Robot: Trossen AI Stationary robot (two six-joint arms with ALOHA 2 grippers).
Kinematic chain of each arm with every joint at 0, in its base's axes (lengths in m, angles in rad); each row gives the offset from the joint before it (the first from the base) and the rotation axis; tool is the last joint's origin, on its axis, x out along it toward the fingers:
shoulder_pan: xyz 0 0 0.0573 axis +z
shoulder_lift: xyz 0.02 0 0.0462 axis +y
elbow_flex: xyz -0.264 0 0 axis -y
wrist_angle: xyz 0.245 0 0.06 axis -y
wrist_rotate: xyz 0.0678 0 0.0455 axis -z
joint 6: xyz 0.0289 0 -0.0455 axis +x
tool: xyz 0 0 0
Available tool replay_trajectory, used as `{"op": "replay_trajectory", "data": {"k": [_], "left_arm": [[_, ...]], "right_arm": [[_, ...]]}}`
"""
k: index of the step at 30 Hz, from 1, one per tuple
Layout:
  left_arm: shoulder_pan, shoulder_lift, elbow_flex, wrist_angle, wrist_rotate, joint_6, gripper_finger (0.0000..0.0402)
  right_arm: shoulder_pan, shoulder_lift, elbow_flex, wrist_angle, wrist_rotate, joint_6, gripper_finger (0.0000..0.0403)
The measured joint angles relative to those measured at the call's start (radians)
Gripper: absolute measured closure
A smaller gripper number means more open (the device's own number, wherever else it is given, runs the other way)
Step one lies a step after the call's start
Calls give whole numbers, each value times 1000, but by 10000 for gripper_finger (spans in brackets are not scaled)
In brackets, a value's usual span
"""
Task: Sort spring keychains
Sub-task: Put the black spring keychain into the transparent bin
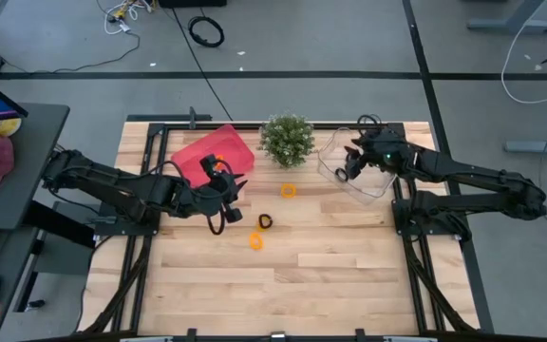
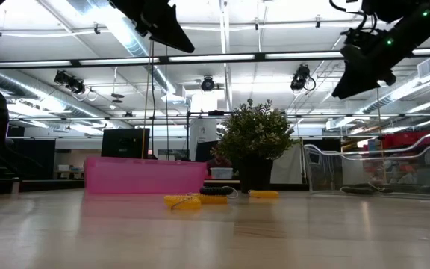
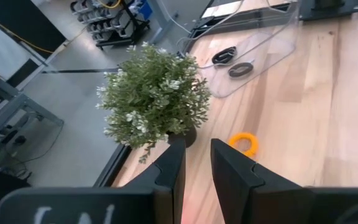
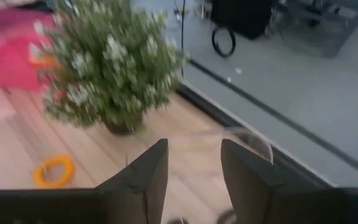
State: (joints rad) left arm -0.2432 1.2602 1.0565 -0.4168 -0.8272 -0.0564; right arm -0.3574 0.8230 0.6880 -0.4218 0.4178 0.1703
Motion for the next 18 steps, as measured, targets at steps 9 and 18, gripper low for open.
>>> {"op": "replay_trajectory", "data": {"k": [9, 18], "left_arm": [[23, 0, 0, 0, 20, -3, 321], [34, 0, -2, 3, 30, 8, 321]], "right_arm": [[2, 0, 1, 47, -44, -6, 250], [1, 0, 1, 53, -142, 4, 250]]}}
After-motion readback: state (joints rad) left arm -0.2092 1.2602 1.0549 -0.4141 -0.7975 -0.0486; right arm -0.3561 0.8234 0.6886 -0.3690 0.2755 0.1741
